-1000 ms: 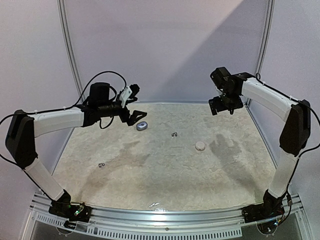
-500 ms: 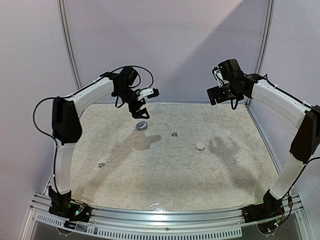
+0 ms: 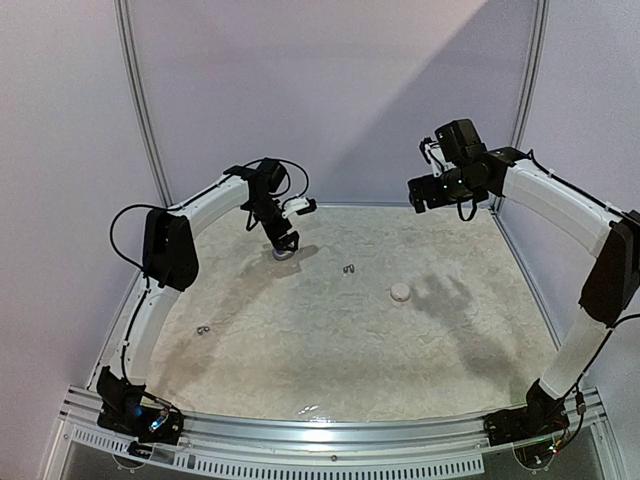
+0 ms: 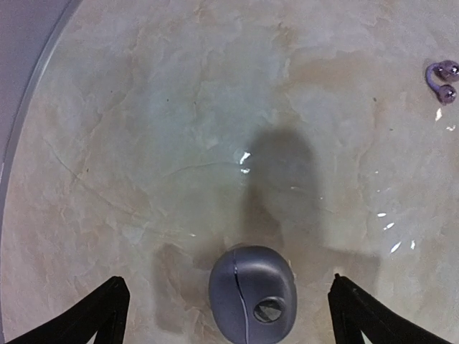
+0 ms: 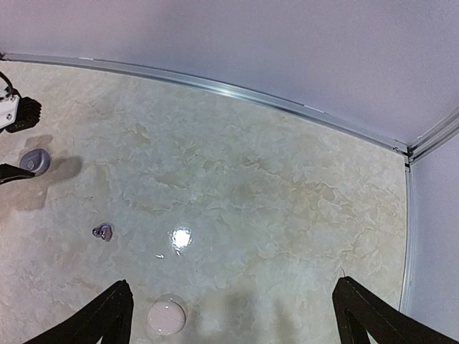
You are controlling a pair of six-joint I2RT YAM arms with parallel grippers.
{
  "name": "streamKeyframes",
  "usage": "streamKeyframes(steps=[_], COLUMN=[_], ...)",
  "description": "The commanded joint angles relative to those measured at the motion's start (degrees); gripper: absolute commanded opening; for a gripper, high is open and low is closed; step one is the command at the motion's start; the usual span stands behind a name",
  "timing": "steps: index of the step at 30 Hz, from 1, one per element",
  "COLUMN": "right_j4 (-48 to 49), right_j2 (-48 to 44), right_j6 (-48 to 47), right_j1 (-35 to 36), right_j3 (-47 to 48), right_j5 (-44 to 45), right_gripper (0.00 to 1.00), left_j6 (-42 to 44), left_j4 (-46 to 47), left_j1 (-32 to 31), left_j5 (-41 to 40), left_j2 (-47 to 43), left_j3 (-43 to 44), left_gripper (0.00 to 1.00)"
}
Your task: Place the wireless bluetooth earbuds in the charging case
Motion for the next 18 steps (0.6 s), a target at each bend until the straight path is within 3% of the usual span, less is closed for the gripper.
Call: streamKeyframes(steps=[1,6,15,18], right_j4=[-3.14,-3.84,-4.94,-5.09], right_j2=[-2.36,-4.34,-5.73,-5.98], right_j6=[1.02,2.82,4.92,5.24], right_j1=[0.51,0.63,1.17,1.25], right_j3=[-0.18,-2.29,-3.94,-4.06], right_j5=[-0.35,0.53,0.23,0.22], right_gripper=[0.99,0.99,0.99,0.99], left_j6=[-1.19,-3.51,-4.76,-4.82], left_j4=[1.45,-2.6,-2.33,-2.84], left_j1=[0.69,1.1,1.22,1.45], left_j5=[2.22,4.74,6.18,6.02], left_j2=[2.1,2.62,3.31,3.51], left_j3=[-0.56,-2.75,-3.47,-3.77], left_gripper=[0.99,0.93,0.74,0.63])
